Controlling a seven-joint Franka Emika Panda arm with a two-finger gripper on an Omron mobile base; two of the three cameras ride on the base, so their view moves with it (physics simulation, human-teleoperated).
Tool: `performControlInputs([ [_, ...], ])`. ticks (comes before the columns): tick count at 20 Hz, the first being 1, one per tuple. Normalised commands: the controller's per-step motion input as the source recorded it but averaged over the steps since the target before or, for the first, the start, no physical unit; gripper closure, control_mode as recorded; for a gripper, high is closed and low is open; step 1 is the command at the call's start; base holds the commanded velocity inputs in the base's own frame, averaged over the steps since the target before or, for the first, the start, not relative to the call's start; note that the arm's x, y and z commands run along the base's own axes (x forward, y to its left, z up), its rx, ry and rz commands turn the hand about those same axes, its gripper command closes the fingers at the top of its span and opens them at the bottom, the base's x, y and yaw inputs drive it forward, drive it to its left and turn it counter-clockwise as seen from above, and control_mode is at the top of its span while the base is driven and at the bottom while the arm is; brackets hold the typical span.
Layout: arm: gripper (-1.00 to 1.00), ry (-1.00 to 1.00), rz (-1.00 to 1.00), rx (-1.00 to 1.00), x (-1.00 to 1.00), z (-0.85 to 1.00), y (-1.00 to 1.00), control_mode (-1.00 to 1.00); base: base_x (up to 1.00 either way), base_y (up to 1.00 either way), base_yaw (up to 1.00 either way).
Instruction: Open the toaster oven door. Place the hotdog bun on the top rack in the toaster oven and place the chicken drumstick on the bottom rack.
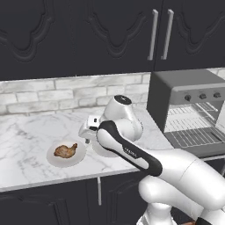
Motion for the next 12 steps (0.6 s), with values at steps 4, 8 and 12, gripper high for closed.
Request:
performControlInputs([
  [4, -1.0, 0.0, 0.0, 0.0, 0.15, 0.0, 0.04, -1.0, 0.0, 0.0, 0.0],
  [8, -1.0, 0.0, -0.05, 0.0, 0.03, -0.05, 0.14, -1.0, 0.0, 0.0, 0.0],
  [12, -1.0, 0.0, -0.09, 0.0, 0.0, -0.11, 0.17, -1.0, 0.0, 0.0, 0.0],
])
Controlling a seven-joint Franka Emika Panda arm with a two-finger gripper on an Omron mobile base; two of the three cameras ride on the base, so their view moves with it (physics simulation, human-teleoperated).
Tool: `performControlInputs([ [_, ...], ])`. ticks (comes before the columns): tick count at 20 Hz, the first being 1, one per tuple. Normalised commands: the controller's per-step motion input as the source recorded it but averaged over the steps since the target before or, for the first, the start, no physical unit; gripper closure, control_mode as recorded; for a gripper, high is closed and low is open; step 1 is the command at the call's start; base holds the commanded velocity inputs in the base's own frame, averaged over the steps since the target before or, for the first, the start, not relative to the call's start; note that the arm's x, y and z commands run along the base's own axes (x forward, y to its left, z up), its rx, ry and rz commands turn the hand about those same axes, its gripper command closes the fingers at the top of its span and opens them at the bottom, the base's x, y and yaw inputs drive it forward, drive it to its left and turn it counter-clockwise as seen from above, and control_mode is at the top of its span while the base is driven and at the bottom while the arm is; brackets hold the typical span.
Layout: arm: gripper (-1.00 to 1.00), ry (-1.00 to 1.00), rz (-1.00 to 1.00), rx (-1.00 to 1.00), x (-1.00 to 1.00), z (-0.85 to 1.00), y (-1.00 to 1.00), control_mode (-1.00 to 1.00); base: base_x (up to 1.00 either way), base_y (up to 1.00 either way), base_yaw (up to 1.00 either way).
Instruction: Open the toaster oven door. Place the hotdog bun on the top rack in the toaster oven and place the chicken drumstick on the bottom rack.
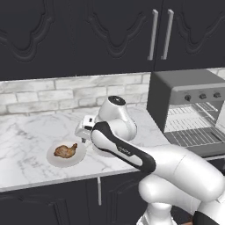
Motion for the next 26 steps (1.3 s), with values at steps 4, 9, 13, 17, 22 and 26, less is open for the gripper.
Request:
performControlInputs([
  [4, -1.0, 0.0, -0.12, 0.0, 0.01, -0.13, 0.03, -1.0, 0.0, 0.0, 0.0],
  [9, -1.0, 0.0, -0.1, 0.0, 0.07, -0.13, 0.0, -1.0, 0.0, 0.0, 0.0],
  [13, -1.0, 0.0, -0.08, 0.0, 0.12, -0.14, 0.0, -1.0, 0.0, 0.0, 0.0],
  [17, -1.0, 0.02, -0.04, 0.0, 0.19, -0.16, 0.02, -1.0, 0.0, 0.0, 0.0],
  [22, -1.0, 0.03, -0.03, 0.0, 0.25, -0.13, 0.1, -1.0, 0.0, 0.0, 0.0],
  [26, -1.0, 0.03, -0.02, 0.0, 0.18, -0.07, 0.08, -1.0, 0.0, 0.0, 0.0],
])
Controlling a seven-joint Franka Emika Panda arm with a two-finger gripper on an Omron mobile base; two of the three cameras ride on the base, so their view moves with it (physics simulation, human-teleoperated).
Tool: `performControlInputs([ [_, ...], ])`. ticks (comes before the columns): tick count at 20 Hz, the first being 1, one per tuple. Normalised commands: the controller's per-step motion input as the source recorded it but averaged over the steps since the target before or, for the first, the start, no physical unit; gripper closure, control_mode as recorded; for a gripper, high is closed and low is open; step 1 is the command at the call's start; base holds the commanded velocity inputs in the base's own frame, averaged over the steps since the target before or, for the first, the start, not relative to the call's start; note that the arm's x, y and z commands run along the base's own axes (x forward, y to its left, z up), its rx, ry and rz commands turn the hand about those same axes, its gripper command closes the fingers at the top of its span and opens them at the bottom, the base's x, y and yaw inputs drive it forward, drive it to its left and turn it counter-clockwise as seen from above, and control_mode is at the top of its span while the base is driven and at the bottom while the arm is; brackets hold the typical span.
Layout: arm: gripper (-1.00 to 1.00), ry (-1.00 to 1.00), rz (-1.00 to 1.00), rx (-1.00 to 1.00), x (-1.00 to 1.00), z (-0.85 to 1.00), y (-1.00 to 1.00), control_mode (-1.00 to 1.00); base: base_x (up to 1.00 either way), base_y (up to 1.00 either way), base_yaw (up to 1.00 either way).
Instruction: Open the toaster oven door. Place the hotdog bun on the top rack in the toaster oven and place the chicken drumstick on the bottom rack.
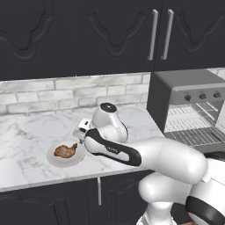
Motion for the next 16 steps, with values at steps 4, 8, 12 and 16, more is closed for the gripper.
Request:
performControlInputs([
  [4, -1.0, 0.06, -0.01, 0.0, 0.13, -0.09, 0.1, -1.0, 0.0, 0.0, 0.0],
  [8, -1.0, 0.07, 0.0, 0.0, 0.16, -0.11, 0.1, -1.0, 0.0, 0.0, 0.0],
  [12, -1.0, 0.07, 0.0, 0.0, 0.2, -0.11, 0.12, -1.0, 0.0, 0.0, 0.0],
  [16, -1.0, 0.06, 0.0, 0.0, 0.17, -0.11, 0.11, -1.0, 0.0, 0.0, 0.0],
])
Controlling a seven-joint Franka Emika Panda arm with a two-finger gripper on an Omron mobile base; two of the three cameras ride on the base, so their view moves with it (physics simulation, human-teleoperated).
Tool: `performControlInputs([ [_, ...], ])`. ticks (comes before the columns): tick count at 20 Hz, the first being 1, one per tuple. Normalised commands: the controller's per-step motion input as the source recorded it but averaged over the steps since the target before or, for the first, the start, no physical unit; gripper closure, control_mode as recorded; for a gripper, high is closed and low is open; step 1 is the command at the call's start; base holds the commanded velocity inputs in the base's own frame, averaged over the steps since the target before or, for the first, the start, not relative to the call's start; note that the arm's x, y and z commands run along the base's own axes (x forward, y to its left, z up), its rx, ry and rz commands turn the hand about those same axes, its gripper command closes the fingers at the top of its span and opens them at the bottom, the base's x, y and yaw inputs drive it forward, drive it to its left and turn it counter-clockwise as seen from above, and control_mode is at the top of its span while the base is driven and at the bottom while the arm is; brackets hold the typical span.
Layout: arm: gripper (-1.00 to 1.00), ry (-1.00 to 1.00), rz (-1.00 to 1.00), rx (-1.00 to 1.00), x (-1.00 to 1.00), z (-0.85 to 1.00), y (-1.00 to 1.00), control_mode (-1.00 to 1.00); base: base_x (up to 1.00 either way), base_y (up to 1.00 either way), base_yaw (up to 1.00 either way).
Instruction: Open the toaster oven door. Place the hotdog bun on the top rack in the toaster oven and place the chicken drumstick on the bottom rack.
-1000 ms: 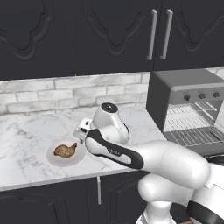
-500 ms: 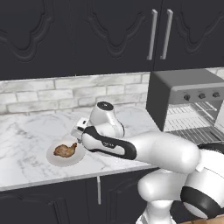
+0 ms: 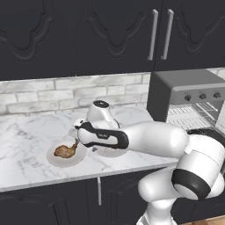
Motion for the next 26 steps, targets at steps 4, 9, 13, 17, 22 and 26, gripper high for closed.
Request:
performControlInputs([
  [4, -1.0, 0.05, 0.0, 0.0, 0.14, -0.13, 0.1, -1.0, 0.0, 0.0, 0.0],
  [9, -1.0, 0.03, 0.0, 0.0, 0.12, -0.14, 0.07, -1.0, 0.0, 0.0, 0.0],
  [13, -1.0, 0.0, 0.0, 0.0, 0.09, -0.1, 0.06, -1.0, 0.0, 0.0, 0.0],
  [17, -1.0, 0.0, -0.02, 0.0, 0.08, -0.12, 0.07, -1.0, 0.0, 0.0, 0.0],
  [22, -1.0, 0.0, -0.02, 0.0, 0.13, -0.16, 0.03, -1.0, 0.0, 0.0, 0.0],
  [26, -1.0, 0.0, -0.02, 0.0, 0.19, -0.13, 0.02, -1.0, 0.0, 0.0, 0.0],
])
